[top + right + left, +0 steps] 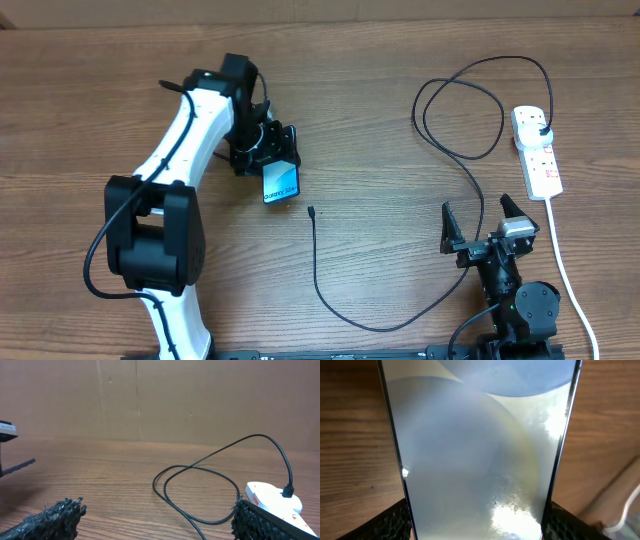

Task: Plug charger to phone and switch on socket

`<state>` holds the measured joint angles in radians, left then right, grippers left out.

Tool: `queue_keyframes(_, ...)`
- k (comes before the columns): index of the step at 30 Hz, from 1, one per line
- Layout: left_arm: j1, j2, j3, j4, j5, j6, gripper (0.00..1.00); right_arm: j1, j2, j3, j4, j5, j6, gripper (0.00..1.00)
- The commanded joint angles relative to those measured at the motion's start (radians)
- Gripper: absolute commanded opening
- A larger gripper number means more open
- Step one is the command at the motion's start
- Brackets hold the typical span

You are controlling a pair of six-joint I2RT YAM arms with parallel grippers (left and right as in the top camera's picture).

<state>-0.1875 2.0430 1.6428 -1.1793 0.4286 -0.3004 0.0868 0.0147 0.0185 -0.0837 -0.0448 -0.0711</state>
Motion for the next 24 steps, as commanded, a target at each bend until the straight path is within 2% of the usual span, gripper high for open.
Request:
queue_keyframes(1,0.000,-0.003,0.023,-0.006,0.096,0.097,0.72,0.006,-0.012,-0.010,0.003,-0.003,-0.005,1.00)
queue_keyframes(6,-0.014,-0.003,0.022,-0.006,0.096,0.103,0.73,0.006,-0.012,-0.010,0.005,-0.027,-0.004,1.00)
queue_keyframes(9,-0.026,-0.003,0.022,-0.004,0.096,0.103,0.73,0.006,-0.012,-0.010,0.050,-0.165,0.001,1.00)
queue_keyframes(11,-0.034,-0.003,0.022,0.000,0.096,0.103,0.73,0.005,-0.012,-0.010,0.055,-0.235,0.104,1.00)
queue_keyframes(14,-0.038,-0.003,0.022,0.003,0.096,0.103,0.73,0.004,-0.008,-0.010,0.021,-0.243,0.336,1.00)
queue_keyframes(16,-0.037,-0.003,0.022,0.003,0.096,0.103,0.73,0.004,0.005,-0.001,0.023,-0.275,0.423,1.00)
queue_keyframes(20,-0.037,-0.003,0.022,0.001,0.096,0.104,0.73,0.004,0.052,0.075,0.017,-0.317,0.432,1.00)
queue_keyframes(24,-0.037,-0.003,0.022,0.000,0.096,0.107,0.73,0.004,0.176,0.266,-0.082,-0.317,0.438,1.00)
